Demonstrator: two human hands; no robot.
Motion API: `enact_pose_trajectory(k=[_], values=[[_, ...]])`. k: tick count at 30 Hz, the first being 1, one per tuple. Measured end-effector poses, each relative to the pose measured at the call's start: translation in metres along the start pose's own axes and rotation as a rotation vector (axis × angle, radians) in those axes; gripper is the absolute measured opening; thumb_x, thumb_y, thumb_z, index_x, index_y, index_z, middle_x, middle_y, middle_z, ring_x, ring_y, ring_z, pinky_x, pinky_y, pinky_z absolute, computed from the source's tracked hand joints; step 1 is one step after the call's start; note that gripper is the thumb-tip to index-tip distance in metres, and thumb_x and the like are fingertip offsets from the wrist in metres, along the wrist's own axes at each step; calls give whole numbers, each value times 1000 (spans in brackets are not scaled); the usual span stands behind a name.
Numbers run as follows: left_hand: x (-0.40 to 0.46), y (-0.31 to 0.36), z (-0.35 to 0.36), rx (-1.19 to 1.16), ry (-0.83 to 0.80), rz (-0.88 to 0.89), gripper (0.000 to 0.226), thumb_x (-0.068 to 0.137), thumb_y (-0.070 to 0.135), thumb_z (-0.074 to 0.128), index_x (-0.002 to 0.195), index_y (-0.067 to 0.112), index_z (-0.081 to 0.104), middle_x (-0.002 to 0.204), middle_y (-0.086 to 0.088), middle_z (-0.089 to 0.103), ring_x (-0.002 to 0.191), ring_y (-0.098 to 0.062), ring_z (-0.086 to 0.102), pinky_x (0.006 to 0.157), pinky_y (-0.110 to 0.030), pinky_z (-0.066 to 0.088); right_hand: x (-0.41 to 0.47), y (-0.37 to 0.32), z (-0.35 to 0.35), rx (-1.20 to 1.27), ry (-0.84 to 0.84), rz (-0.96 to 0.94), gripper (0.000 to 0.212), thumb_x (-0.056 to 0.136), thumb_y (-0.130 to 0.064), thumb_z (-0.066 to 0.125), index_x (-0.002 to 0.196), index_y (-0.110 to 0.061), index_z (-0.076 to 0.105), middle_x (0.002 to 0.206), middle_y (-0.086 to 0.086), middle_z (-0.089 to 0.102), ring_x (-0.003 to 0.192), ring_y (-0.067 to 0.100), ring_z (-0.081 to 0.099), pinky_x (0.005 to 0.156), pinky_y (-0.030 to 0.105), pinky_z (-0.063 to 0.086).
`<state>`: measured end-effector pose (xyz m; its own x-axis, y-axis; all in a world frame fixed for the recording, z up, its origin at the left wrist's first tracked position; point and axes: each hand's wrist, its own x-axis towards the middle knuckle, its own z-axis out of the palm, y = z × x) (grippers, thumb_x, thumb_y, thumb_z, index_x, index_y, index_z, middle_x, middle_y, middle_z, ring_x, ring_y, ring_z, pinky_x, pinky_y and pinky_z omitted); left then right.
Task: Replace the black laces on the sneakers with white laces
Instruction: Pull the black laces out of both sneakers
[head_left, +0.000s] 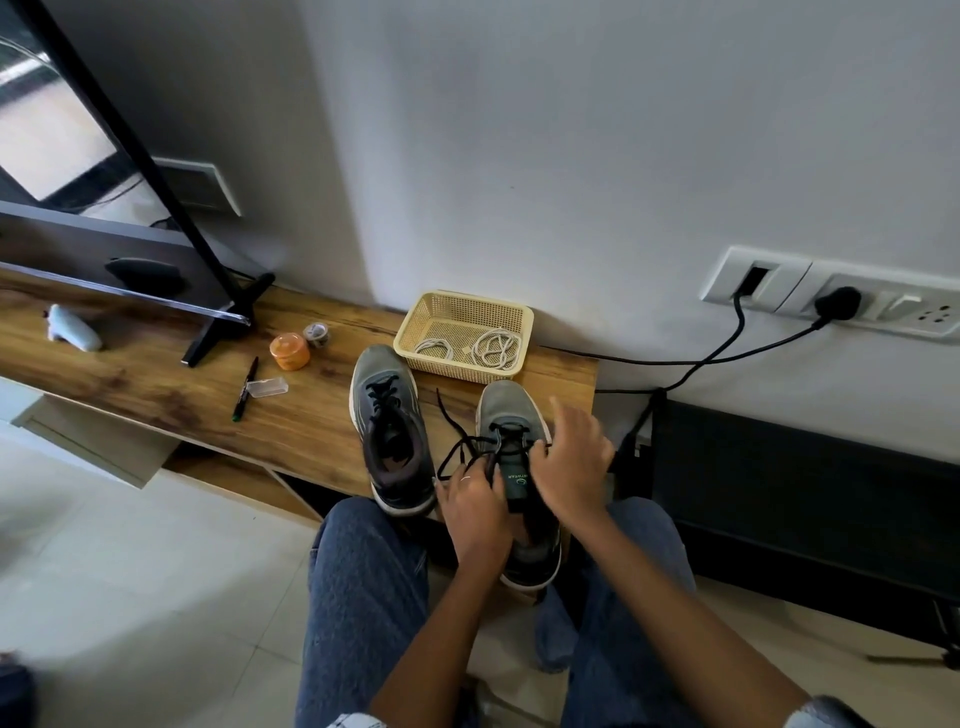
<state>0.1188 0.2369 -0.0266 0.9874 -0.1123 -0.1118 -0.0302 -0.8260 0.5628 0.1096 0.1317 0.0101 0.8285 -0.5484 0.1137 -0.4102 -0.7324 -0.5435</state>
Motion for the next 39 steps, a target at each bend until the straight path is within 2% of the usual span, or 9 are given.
enact_pose_trajectory(k=[5, 11, 15, 22, 25, 29, 32, 36, 39], values=[[-2, 1, -1, 8, 44, 23, 36, 101, 30, 41, 129, 15, 58, 127, -7, 61, 129, -23, 45, 116, -44, 12, -6, -8, 15, -296, -302, -255, 28, 95, -26, 46, 121, -24, 56, 123, -6, 60, 129, 17, 37, 106, 44, 20], [-4, -3, 10, 11, 185, 18, 27, 96, 27, 54, 112, 13, 69, 106, -12, 71, 122, -27, 54, 109, -52, 27, 2, -4, 20, -110, -195, -159, 21, 96, -23, 51, 88, -14, 68, 86, 1, 67, 90, 18, 57, 70, 27, 37], [-3, 2, 12, -2, 235, 36, 29, 93, 29, 52, 107, 14, 72, 102, -12, 72, 114, -29, 59, 105, -54, 35, 3, -1, 12, 343, -49, 189, 17, 92, -9, 53, 78, -10, 64, 74, -1, 61, 68, 9, 52, 56, 18, 34], [-1, -6, 10, -7, 162, 11, 29, 97, 29, 53, 116, 13, 68, 110, -12, 70, 125, -25, 51, 111, -50, 27, 17, 23, -3, 1241, 92, 1094, 13, 98, 0, 39, 94, 0, 52, 88, 22, 59, 64, 25, 61, 61, 45, 53], [-2, -4, 6, -7, 133, 9, 32, 98, 30, 49, 121, 14, 65, 114, -12, 68, 127, -24, 48, 112, -46, 26, 10, 26, 0, 829, 94, 924, 14, 96, -7, 44, 89, -5, 57, 101, 19, 64, 76, 27, 58, 69, 38, 49], [-2, -5, 3, -7, 109, 10, 34, 100, 31, 45, 124, 15, 63, 118, -10, 66, 126, -24, 47, 112, -44, 26, 1, 12, -1, 197, 96, 273, 34, 90, -11, 52, 125, -14, 54, 125, 1, 55, 121, 23, 47, 98, 40, 37], [-4, -2, 3, -30, 119, 14, 33, 100, 30, 46, 123, 14, 63, 117, -11, 66, 124, -27, 49, 111, -45, 26, -1, -3, 3, -71, -101, -152, 36, 90, -19, 52, 126, -22, 55, 124, -6, 56, 133, 20, 33, 107, 44, 20], [-4, -2, 0, -6, 102, 18, 33, 100, 29, 44, 124, 15, 62, 117, -9, 66, 124, -26, 49, 111, -44, 25, -6, -8, 20, -355, -283, -295, 22, 96, -28, 45, 112, -23, 59, 114, -6, 62, 126, 17, 37, 102, 42, 21], [-2, -4, 2, 26, 106, -2, 33, 99, 30, 45, 122, 16, 64, 114, -8, 68, 123, -25, 50, 111, -45, 26, -9, -8, 23, -234, -242, -242, 21, 97, -27, 47, 97, -19, 66, 97, -1, 65, 109, 18, 45, 93, 37, 32]])
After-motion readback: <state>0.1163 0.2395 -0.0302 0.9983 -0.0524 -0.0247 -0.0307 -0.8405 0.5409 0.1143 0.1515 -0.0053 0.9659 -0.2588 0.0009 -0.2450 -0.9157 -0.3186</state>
